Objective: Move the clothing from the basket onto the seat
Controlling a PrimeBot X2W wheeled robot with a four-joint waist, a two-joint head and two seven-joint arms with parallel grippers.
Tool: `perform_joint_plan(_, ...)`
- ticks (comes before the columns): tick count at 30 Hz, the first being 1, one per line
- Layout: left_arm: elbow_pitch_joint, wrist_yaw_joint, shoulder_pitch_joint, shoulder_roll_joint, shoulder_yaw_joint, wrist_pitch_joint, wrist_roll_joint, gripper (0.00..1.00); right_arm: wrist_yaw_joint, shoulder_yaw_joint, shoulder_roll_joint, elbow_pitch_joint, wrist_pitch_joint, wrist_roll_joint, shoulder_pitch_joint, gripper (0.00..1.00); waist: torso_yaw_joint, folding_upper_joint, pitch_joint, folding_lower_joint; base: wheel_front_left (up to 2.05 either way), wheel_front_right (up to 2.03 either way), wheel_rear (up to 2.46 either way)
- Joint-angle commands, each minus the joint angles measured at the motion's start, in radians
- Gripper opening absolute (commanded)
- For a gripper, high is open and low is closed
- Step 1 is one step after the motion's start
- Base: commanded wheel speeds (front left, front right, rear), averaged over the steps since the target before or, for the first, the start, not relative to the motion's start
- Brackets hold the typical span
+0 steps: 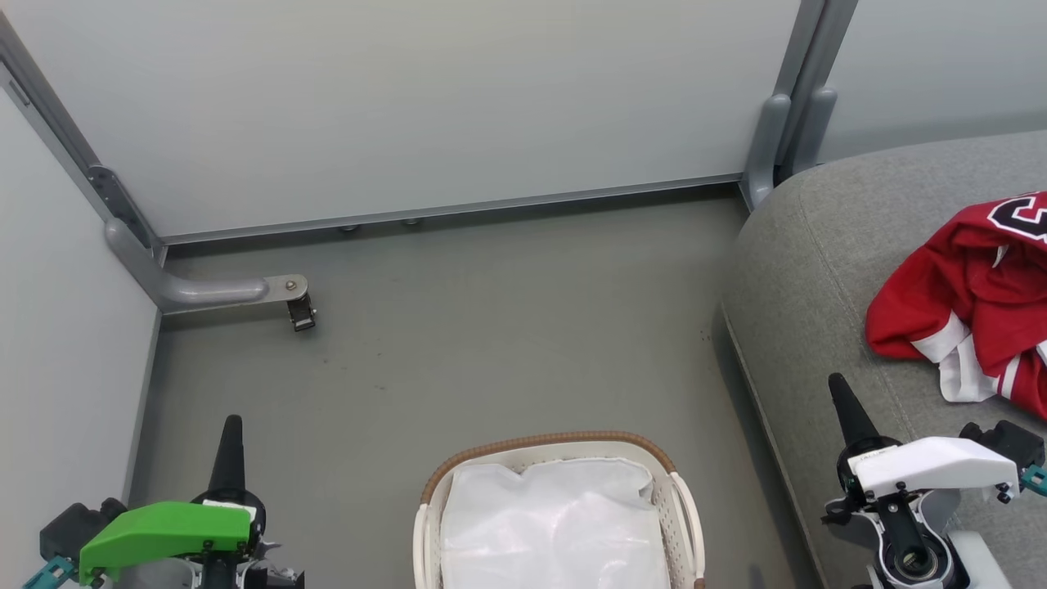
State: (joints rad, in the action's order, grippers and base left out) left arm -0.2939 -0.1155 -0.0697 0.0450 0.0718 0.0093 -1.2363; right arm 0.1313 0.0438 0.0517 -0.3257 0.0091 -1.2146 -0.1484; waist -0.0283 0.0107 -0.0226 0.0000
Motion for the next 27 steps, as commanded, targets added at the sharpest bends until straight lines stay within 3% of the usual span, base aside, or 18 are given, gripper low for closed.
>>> perform_joint_plan(1,0.012,-0.006,-0.022,0.006,0.008,0.007,-0.023,0.00,-0.001,0.007,0.003,0.014,0.009,-0.026,0.010,0.00,0.001,-0.0064,0.001,0.0000,0.00,0.00,0.00)
perform_joint_plan(27,0.031,-0.012,-0.039,0.007,0.029,0.065,-0.226,0.00,-0.001,0.046,0.001,0.052,0.065,-0.239,0.028,0.00,0.015,-0.0086,0.011,0.0000,0.00,0.00,0.00)
